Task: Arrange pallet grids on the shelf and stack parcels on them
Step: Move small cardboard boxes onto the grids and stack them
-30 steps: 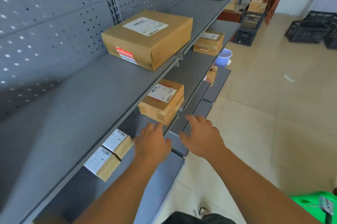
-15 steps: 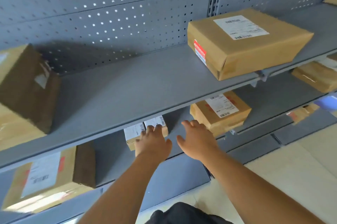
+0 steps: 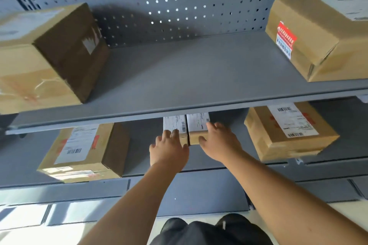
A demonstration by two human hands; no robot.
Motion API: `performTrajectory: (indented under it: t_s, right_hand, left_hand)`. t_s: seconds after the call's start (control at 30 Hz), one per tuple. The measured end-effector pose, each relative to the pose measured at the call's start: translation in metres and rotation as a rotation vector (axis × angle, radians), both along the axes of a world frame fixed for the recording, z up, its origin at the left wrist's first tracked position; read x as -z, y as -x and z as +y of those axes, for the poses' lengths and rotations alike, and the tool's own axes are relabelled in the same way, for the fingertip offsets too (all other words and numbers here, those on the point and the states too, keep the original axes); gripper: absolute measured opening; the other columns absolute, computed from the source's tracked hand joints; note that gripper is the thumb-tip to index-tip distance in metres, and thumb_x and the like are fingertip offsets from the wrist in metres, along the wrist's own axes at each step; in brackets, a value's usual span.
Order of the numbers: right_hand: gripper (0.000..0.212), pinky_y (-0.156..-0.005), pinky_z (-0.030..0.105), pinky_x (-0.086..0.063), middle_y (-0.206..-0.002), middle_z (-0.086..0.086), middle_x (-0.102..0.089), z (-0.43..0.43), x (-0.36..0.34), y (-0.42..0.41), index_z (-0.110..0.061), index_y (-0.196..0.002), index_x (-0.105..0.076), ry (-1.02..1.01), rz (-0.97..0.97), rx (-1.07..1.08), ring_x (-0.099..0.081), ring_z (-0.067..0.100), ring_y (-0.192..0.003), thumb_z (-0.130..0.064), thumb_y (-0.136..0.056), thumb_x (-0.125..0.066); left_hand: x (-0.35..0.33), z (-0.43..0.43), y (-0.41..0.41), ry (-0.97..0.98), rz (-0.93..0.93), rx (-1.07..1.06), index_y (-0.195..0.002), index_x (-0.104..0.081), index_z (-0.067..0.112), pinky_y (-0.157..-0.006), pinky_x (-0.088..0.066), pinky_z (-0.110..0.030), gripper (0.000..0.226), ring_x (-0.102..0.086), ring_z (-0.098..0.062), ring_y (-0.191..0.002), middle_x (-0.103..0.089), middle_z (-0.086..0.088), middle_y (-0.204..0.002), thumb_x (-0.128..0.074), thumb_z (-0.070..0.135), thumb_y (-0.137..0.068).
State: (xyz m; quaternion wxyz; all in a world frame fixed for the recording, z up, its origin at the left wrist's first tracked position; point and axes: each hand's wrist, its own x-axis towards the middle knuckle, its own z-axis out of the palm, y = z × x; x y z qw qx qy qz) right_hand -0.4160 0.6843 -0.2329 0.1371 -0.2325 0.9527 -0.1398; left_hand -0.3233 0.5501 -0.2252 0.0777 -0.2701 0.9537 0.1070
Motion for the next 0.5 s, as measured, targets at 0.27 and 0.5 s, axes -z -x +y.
performTrajectory:
  t_s: [0.27, 0.5]
  right_hand:
    - [0.058, -0.096, 0.046, -0.045, -0.139, 0.013, -0.043, -0.035, 0.032, 0.033, -0.018, -0.139, -0.041, 0.011, 0.074, 0.000, -0.044, 0.038, -0.124, -0.053, -0.094, -0.048]
    - [0.057, -0.103, 0.047, -0.041, -0.159, 0.005, -0.028, -0.052, 0.063, 0.045, -0.032, -0.151, -0.033, 0.061, 0.185, -0.069, -0.035, 0.037, -0.133, -0.048, -0.098, -0.043]
  left_hand:
    - [0.041, -0.026, 0.027, 0.074, 0.089, -0.014, -0.145, -0.037, 0.026, -0.102, -0.036, -0.045, 0.051, -0.035, -0.028, -0.135, -0.035, -0.002, -0.151, -0.034, 0.052, -0.101]
    - [0.063, -0.037, 0.054, -0.007, 0.164, -0.035, -0.150, -0.032, 0.029, -0.107, -0.031, -0.050, 0.050, -0.024, -0.030, -0.142, -0.020, -0.003, -0.164, -0.029, 0.047, -0.103]
